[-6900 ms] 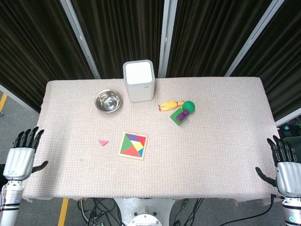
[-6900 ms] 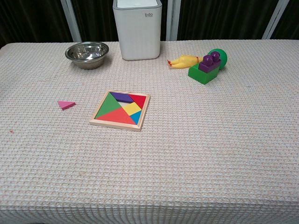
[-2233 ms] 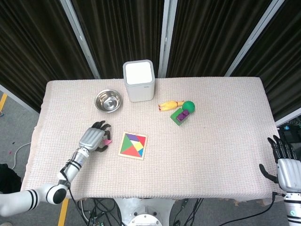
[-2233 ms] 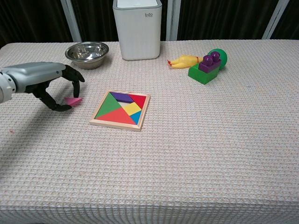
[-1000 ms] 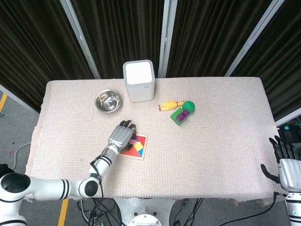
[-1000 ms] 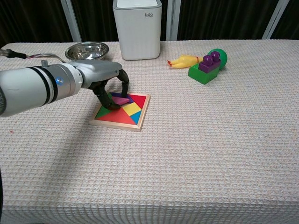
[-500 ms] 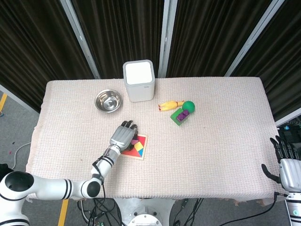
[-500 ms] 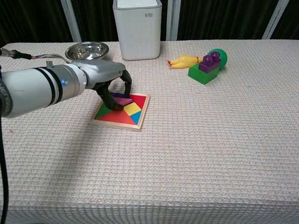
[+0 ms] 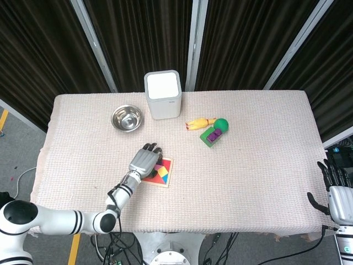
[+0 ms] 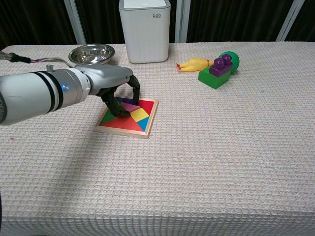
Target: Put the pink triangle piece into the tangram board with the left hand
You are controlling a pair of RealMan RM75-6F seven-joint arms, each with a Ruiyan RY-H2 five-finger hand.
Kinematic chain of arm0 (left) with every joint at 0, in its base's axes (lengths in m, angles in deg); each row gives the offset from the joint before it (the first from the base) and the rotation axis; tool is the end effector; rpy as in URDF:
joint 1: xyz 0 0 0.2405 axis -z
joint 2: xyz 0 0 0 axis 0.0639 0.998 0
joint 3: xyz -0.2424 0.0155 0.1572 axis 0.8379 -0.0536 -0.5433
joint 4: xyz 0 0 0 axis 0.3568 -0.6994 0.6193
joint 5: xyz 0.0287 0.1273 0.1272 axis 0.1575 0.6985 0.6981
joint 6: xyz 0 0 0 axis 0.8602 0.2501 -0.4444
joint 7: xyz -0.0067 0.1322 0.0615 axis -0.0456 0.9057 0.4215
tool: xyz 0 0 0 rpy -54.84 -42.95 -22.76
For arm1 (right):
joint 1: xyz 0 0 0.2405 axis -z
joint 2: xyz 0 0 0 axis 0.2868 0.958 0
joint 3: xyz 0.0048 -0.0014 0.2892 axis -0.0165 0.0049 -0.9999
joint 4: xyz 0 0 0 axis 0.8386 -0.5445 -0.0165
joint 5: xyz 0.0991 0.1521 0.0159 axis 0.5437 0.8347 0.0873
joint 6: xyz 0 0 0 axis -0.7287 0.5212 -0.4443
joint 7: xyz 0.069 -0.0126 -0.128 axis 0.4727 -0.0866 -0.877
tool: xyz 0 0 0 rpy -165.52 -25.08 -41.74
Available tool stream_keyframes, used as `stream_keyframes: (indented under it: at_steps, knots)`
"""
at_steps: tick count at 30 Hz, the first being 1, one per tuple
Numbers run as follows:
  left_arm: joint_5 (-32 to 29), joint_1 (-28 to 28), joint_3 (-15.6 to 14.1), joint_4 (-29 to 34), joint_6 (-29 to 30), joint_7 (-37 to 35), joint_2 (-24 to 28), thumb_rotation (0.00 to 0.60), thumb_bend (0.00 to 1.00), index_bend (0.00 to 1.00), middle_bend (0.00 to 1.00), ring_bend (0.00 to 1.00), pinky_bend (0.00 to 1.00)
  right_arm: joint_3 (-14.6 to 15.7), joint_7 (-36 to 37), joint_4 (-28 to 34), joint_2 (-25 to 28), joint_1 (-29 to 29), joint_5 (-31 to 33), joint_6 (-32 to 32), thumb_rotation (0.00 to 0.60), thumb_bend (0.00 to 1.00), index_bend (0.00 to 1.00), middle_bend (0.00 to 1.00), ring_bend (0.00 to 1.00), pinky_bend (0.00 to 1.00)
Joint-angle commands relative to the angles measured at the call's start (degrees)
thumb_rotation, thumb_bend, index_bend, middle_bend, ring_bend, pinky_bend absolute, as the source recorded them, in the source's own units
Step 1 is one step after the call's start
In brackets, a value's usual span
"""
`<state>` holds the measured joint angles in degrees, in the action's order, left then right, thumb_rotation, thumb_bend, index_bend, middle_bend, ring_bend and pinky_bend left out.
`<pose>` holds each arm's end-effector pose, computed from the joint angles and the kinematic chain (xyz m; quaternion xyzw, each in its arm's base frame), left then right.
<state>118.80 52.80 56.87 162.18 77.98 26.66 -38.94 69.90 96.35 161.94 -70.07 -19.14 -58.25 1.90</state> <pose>-0.1053 0.3647 -0.0481 -0.7824 -0.3978 -0.2865 0.3840 -0.3758 -0.1734 0.1984 0.5641 -0.4020 0.3962 0.6027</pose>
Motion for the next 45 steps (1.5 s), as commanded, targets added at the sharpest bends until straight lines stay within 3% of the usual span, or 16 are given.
stream_keyframes:
  at_steps: [1, 21, 45]
  knots:
    - [0.2, 0.0, -0.1, 0.3, 0.1, -0.2, 0.2, 0.600, 0.32, 0.23, 0.15, 0.00, 0.10, 0.0, 0.0, 0.0, 0.0, 0.0, 0.0, -0.1, 0.600, 0.22, 0.00, 0.00, 0.00, 0.00]
    - [1.9, -1.0, -0.2, 1.6, 3.6, -0.9, 2.3, 0.600, 0.32, 0.21, 0.14, 0.00, 0.10, 0.0, -0.1, 0.3, 0.0, 0.0, -0.2, 0.1, 0.600, 0.22, 0.00, 0.00, 0.00, 0.00]
    - [1.8, 0.8, 0.5, -4.6, -0.8, -2.3, -1.4, 0.600, 0.32, 0.20, 0.14, 0.00, 0.10, 0.0, 1.8, -2.2, -1.1, -0.4, 0.6, -1.4, 0.600, 0.23, 0.00, 0.00, 0.00, 0.00]
